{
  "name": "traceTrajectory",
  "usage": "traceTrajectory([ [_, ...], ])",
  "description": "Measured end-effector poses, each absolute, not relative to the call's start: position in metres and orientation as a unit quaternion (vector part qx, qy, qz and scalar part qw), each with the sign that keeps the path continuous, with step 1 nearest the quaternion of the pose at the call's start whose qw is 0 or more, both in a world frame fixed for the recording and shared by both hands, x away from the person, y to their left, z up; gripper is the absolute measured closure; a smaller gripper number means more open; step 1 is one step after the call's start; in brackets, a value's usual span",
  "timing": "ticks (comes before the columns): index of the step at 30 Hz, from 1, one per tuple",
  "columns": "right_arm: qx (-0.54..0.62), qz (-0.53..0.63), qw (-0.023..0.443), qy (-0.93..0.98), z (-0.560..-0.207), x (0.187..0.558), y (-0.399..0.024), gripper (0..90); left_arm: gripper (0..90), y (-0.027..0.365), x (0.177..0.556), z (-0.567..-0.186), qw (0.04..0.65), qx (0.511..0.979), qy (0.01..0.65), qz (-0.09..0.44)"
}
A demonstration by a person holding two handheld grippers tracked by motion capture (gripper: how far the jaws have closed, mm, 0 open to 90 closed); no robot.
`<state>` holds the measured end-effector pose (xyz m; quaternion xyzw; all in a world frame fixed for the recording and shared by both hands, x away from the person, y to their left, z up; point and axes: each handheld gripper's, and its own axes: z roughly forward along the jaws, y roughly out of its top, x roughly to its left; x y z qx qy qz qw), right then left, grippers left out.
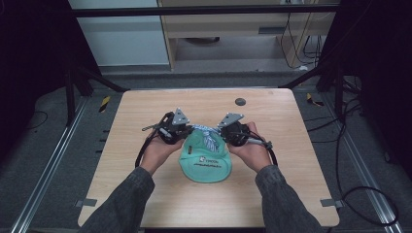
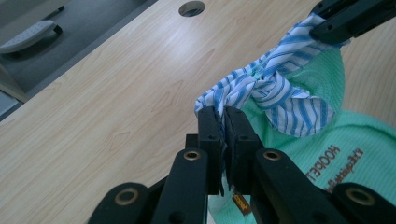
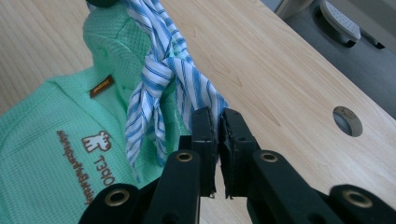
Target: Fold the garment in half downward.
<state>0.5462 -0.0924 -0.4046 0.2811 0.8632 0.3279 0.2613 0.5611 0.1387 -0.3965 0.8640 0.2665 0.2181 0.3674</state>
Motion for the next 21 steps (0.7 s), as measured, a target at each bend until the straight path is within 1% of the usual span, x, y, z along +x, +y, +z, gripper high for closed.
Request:
traceTrajectory([
  [4, 0.286, 0.331, 0.267, 0.859, -0.397, 0.548, -0.095, 84.8, 86.2, 0.136, 0.567, -0.388, 0.374, 0.86, 0.268, 0.221],
  [7, 0.285, 0.333, 0.271, 0.857, -0.394, 0.544, -0.097, 84.7, 86.1, 0.133, 0.561, -0.387, 0.372, 0.862, 0.26, 0.224],
  [15, 0.276, 0.331, 0.26, 0.864, -0.409, 0.529, -0.098, 84.7, 85.9, 0.137, 0.539, -0.402, 0.36, 0.873, 0.245, 0.22],
  [21, 0.264, 0.333, 0.261, 0.867, -0.413, 0.519, -0.094, 84.6, 85.8, 0.146, 0.531, -0.41, 0.375, 0.866, 0.254, 0.21],
])
